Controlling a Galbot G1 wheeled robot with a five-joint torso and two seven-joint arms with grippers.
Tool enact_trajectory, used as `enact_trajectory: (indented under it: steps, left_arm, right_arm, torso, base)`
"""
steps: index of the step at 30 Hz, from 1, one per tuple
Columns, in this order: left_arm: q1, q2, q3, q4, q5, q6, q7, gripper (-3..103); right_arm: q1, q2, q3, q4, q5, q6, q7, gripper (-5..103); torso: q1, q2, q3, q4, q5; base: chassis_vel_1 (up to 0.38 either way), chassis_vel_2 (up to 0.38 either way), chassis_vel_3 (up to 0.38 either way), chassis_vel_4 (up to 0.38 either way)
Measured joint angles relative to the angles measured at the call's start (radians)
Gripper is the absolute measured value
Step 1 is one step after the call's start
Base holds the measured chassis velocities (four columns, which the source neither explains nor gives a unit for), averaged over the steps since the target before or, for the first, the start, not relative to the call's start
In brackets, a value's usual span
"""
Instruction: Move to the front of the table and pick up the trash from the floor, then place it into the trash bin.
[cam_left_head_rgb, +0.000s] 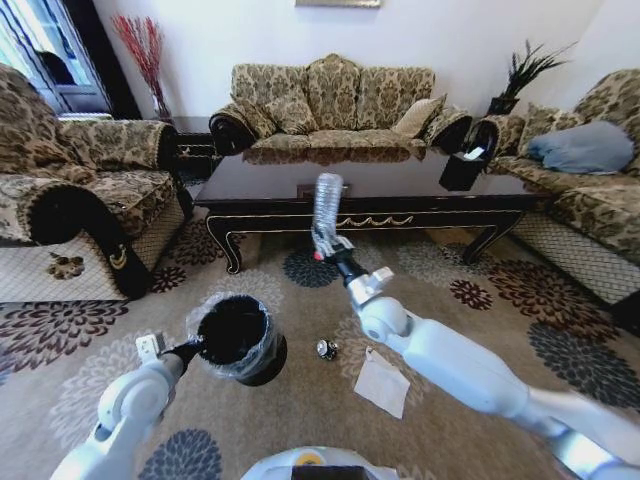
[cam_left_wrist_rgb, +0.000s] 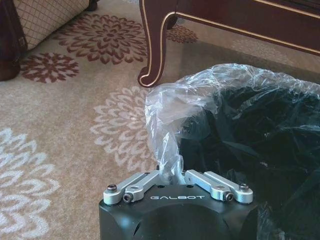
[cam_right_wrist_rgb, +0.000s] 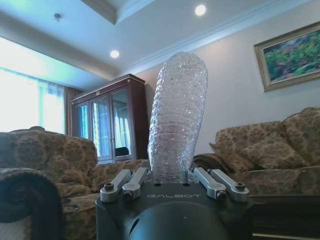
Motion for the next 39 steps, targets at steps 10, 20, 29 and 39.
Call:
enact_trajectory:
  steps: [10,20,29,39]
  left_arm:
    - [-0.029,0.002,0.017,0.031,-0.015,0.001,-0.001,2]
    - [-0.034,0.002,0.01,0.046,-0.014,0.001,-0.001,2]
    - [-0.036,0.0,-0.009,0.054,-0.015,0.0,-0.001,2]
    - [-0.015,-0.002,-0.033,0.024,-0.023,-0.002,-0.001,2]
  right_arm:
    - [0.03,0.115,-0.157,-0.05,-0.053,-0.001,0.012,27]
    - [0.073,0.304,-0.254,-0.159,-0.097,0.015,0.012,27]
    - [0.083,0.398,-0.336,-0.238,-0.131,0.025,0.018,27]
    - [0.042,0.403,-0.356,-0.289,-0.179,0.049,0.028,28]
  torso:
    - [0.0,0.0,0.0,0.0,-0.0001]
    - [0.0,0.0,0.0,0.0005,-0.0002]
    - [0.0,0.0,0.0,0.0002,-0.0002]
    - [0.0,0.0,0.0,0.0,0.0]
  base:
    - [0.0,0.0,0.0,0.0]
    - [0.0,0.0,0.0,0.0]
    - [0.0,0.0,0.0,0.0]
    - [0.0,0.0,0.0,0.0]
